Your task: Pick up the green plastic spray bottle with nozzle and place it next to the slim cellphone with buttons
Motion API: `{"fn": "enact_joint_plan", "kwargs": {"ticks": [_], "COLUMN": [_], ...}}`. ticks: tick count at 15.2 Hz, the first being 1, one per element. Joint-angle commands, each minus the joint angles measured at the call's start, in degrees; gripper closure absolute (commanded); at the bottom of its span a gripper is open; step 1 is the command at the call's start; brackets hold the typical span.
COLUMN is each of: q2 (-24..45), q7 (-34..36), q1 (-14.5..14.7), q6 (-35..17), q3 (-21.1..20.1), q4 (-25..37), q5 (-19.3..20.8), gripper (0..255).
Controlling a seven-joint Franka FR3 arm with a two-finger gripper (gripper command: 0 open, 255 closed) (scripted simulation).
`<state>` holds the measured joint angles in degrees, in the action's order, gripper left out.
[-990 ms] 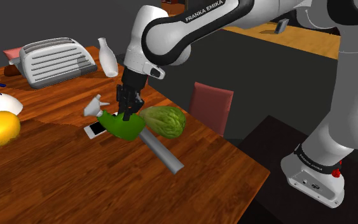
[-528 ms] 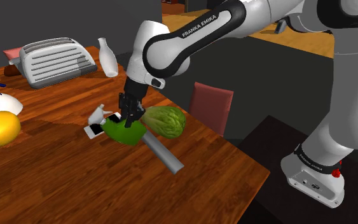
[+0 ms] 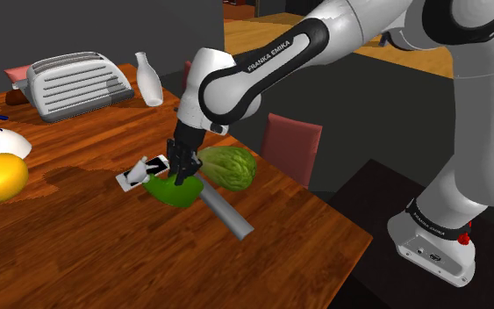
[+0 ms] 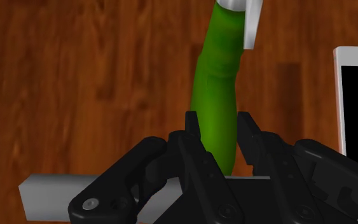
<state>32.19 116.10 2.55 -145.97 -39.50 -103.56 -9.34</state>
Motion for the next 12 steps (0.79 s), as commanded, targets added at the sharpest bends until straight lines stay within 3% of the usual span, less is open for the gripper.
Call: {"fn": "enact_joint_plan", "kwargs": {"ticks": [1, 6, 7, 12], "q2": [0.35, 0.36, 0.63, 0.36], "q7": [-0.08, -0.07, -0.02, -0.07], "q1": [0.07, 0.06, 0.21, 0.06], "q6": [-0.27, -0.27, -0.16, -0.27], "q3": [0.16, 0.15, 0.29, 0.15], "q4": [-0.18, -0.18, 0.20, -0.18], "q5": [0.10, 0.11, 0.26, 0.11], "gripper": [255, 255, 0, 0]}}
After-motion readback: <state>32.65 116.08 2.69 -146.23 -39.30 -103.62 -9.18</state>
